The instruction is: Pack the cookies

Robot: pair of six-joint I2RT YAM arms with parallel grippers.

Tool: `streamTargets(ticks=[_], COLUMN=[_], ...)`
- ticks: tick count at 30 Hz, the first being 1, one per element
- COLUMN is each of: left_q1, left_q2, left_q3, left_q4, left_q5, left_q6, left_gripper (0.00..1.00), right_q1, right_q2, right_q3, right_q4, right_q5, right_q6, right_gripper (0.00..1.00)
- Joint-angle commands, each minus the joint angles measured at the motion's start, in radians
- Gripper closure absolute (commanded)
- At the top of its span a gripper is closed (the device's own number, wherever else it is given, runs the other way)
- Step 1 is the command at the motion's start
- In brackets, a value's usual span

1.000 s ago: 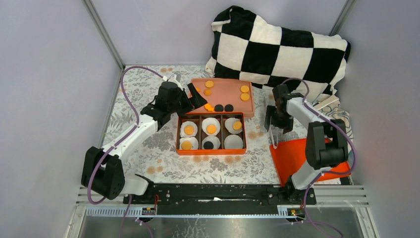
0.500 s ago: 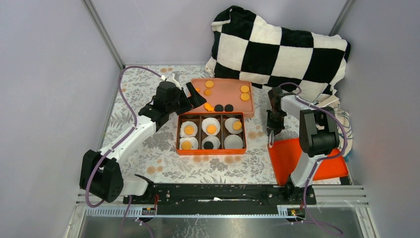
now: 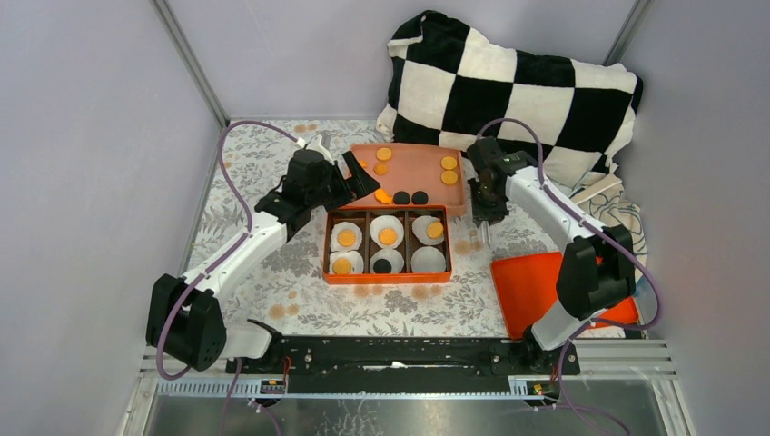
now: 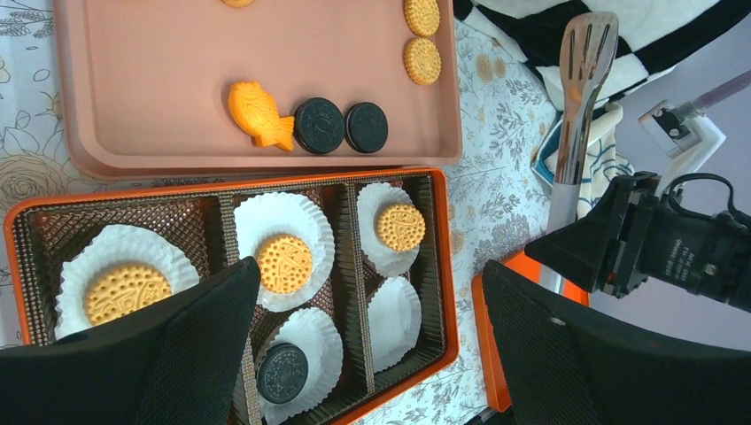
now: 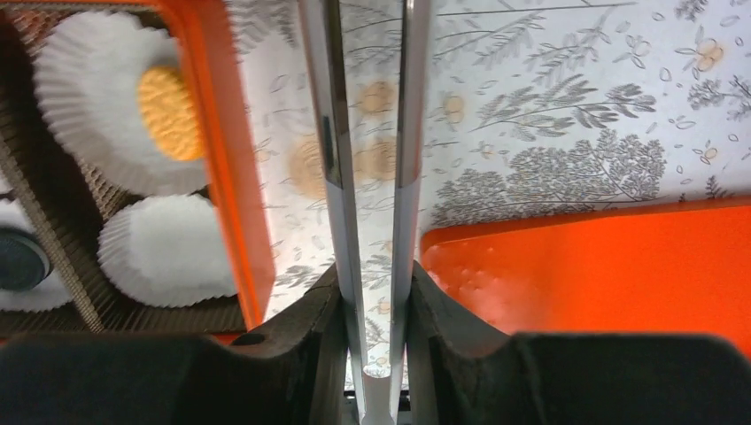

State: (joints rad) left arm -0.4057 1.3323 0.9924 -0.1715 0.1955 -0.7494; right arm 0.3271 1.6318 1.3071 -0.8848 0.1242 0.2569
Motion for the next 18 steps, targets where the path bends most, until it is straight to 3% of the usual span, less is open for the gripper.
streamTargets(ticks=[1, 5, 9, 18], left_q1=[-0.008, -0.008, -0.008, -0.008], left_q2=[0.001, -0.021, -0.038, -0.086], left_q3=[0.018, 0.005, -0.006, -0.018], left_q4=[0.035, 0.039, 0.043, 0.025], left_q5=[0.005, 0.004, 0.004, -0.021], left_q6=[0.004, 0.003, 0.001, 0.016], left_gripper=[0.01, 0.01, 0.01, 0.01], right_q1=[0.096, 0.116, 0.115, 0.116], right_q2=[0.021, 0.006, 0.004, 0.083], right_q3=[0.075, 0.071, 0.118, 0.259], right_q4=[-0.155, -0.145, -0.137, -0.117], right_q5=[0.072, 0.075, 0.069, 0.042], right_q6=[-0.009, -0.007, -0.011, -0.029], right_gripper=[0.69, 0.67, 0.58, 0.62])
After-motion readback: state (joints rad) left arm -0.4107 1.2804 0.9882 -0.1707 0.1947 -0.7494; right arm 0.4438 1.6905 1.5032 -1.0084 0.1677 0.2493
